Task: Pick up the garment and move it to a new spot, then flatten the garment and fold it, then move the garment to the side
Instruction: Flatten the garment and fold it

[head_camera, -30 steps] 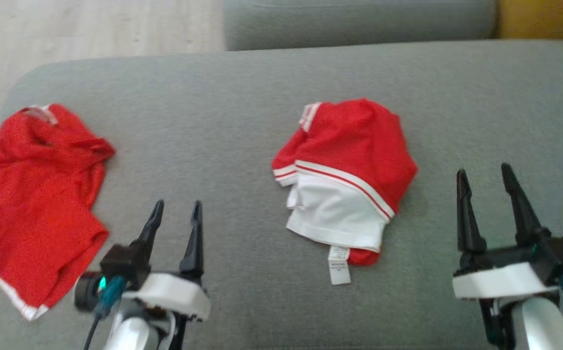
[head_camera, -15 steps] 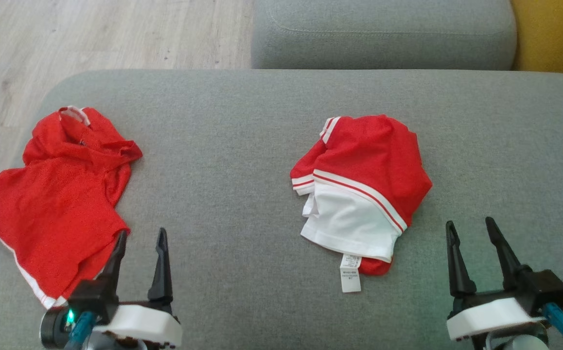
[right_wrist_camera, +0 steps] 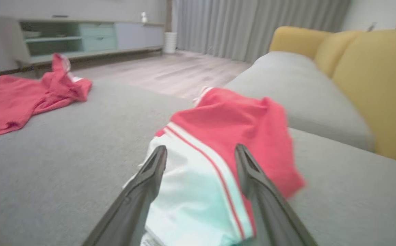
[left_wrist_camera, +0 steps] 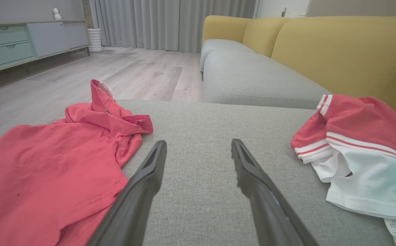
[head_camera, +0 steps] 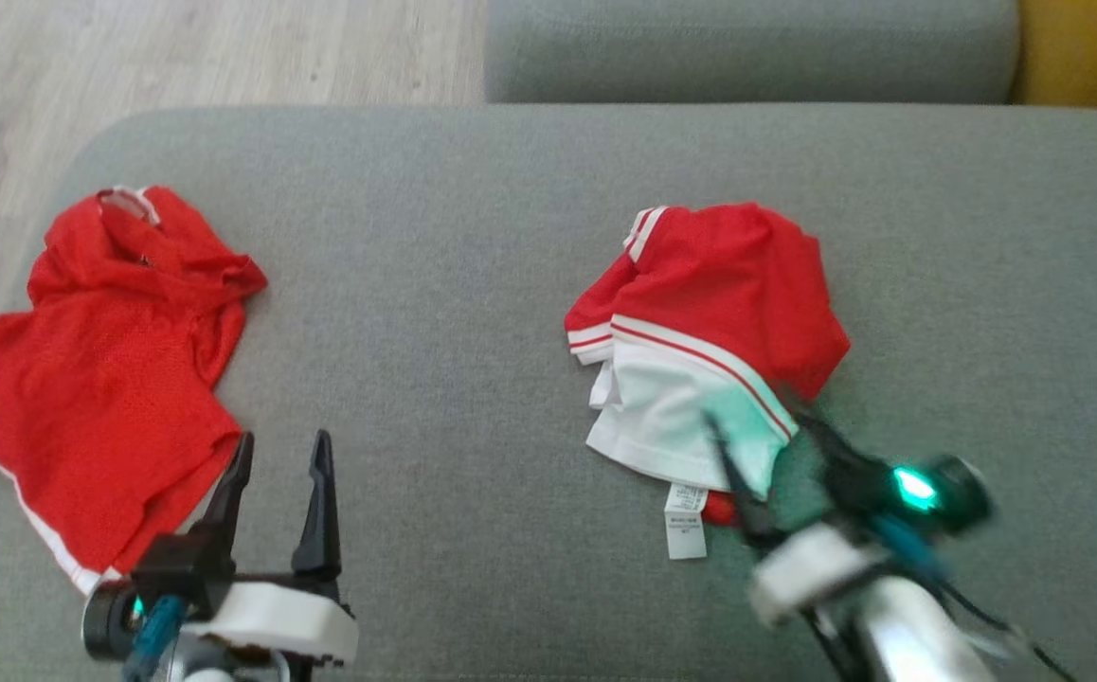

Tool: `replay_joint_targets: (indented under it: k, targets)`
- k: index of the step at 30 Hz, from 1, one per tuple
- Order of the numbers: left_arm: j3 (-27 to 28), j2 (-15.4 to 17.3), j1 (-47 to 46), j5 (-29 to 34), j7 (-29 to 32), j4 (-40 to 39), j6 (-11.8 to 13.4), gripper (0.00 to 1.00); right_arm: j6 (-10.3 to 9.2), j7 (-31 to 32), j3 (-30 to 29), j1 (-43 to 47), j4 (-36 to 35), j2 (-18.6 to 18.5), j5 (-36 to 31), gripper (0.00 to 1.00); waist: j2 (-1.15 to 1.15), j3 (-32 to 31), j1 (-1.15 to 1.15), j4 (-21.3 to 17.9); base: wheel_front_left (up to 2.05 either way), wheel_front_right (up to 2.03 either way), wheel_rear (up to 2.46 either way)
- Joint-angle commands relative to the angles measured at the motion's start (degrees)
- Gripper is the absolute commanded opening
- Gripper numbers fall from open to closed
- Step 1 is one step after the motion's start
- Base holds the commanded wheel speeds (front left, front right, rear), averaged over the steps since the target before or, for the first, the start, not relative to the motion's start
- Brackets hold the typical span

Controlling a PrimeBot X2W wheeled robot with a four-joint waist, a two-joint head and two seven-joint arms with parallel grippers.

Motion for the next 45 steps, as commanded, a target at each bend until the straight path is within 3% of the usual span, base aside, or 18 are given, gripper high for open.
replay_joint_targets:
  k: [1, 9, 16, 17, 18, 19, 24, 35, 41, 45]
  targets:
    - [2.0, -0.3, -4.2, -0.1, -0.7, -2.1, -0.4, 1.00, 0.44, 3.7, 5.0, -6.0, 1.3, -0.2, -1.7, 1.00, 0.00, 1.5, 0.00, 0.7, 0.00, 0.00, 0.00]
    - [-1.3, -0.4, -7.5, -3.0, -0.7, -2.0, 0.5, 1.00, 0.44, 19.3, 17.1, -15.0, 12.2, -2.6, 1.2, 1.00, 0.00, 4.5, 0.00, 4.0, 0.00, 0.00, 0.00]
    - [-2.3, -0.4, -8.4, -4.8, -0.7, -2.4, 2.0, 1.00, 0.44, 27.6, 23.0, -18.4, 13.8, -6.6, 4.2, 1.00, 0.00, 5.5, 0.00, 5.9, 0.00, 0.00, 0.00]
    - [-2.3, -0.4, -8.4, -4.9, -0.7, -2.4, 2.1, 1.00, 0.44, 28.6, 23.8, -18.6, 13.7, -7.0, 4.4, 0.95, 0.00, 5.6, 0.00, 6.0, 0.00, 0.00, 0.00]
    - [-2.3, -0.4, -8.4, -5.0, -0.7, -2.4, 2.2, 1.00, 0.44, 29.2, 24.3, -18.8, 13.5, -7.3, 4.8, 0.11, 0.00, 5.6, 0.00, 6.1, 0.00, 0.00, 0.00]
    - [-2.3, -0.4, -8.3, -5.1, -0.7, -2.4, 2.2, 1.00, 0.44, 29.7, 24.1, -19.1, 13.0, -7.4, 5.1, 0.00, 0.00, 5.6, 0.00, 6.1, 0.00, 0.00, 0.00]
    - [-2.0, -0.4, -8.2, -5.3, -0.7, -2.2, 2.5, 1.00, 0.44, 31.1, 21.9, -19.1, 8.3, -6.1, 7.4, 0.00, 0.00, 4.9, 0.00, 5.8, 0.00, 0.00, 0.00]
    - [-3.2, -0.4, -8.1, -5.7, -0.7, -1.9, 2.5, 1.00, 0.44, 35.8, 17.7, -26.0, -11.2, -1.7, 17.7, 0.00, 0.00, 1.4, 0.00, 4.6, 0.00, 0.00, 0.00]
    - [-5.2, -0.4, -7.7, -7.1, -0.7, -1.6, 3.1, 1.00, 0.44, 39.1, 14.6, -35.4, -11.5, -0.3, 24.6, 0.00, 0.00, -0.5, 0.00, 5.8, 0.00, 0.00, 0.00]
    - [-7.2, -0.4, -7.4, -8.3, -0.7, -1.5, 3.8, 1.00, 0.44, 37.3, 12.0, -42.0, -8.3, -0.2, 28.8, 0.00, 0.00, -1.5, 0.00, 7.4, 0.00, 0.00, 0.00]
